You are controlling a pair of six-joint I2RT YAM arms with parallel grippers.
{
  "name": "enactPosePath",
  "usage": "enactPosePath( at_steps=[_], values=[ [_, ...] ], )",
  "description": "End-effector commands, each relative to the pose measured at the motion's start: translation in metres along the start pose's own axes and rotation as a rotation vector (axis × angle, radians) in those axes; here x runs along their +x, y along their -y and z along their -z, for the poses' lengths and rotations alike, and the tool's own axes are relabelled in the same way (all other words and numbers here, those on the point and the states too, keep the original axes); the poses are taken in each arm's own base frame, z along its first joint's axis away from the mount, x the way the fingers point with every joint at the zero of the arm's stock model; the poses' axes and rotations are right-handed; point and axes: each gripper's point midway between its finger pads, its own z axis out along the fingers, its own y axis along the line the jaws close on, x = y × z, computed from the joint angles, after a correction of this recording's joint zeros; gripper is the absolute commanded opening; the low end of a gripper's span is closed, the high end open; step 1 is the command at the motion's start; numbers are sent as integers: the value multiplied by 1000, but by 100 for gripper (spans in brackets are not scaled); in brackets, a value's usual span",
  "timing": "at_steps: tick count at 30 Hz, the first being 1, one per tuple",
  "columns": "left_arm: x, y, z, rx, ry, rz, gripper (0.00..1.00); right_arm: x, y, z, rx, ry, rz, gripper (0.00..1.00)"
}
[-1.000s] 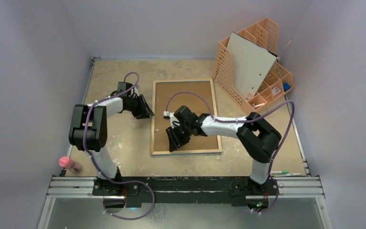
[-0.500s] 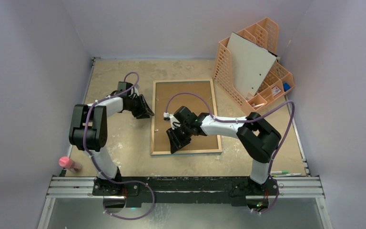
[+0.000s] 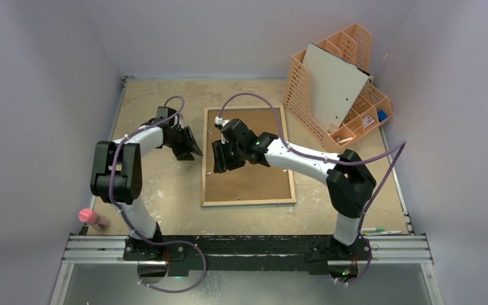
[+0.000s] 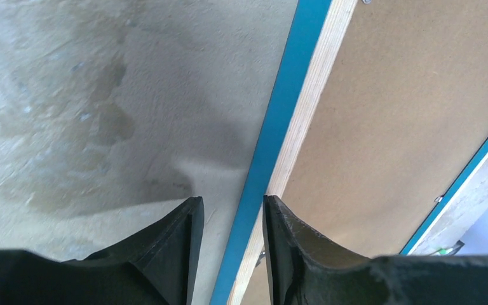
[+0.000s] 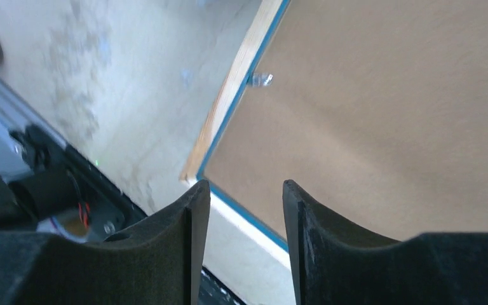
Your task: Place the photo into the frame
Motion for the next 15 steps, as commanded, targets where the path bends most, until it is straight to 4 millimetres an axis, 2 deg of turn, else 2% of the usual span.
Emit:
enactPosePath(
  at_steps=[1,4,8,13,15],
  values=[
    [-18,10,30,-33,99,-38,42,-46,12,13,168,158,-108,49],
    [-17,3,35,-55,119,-28,42,-50,25,9,253,163,-166,49],
    [-6,-2,38,-55,110,-27,43,-42,35,5,251,126,-182,49],
    [7,-4,38,-36,94,-13,45,-28,28,-9,178,59,-145,52],
    [7,-11,40,-66,121,5,45,-30,31,-21,190,49,-146,49]
  ],
)
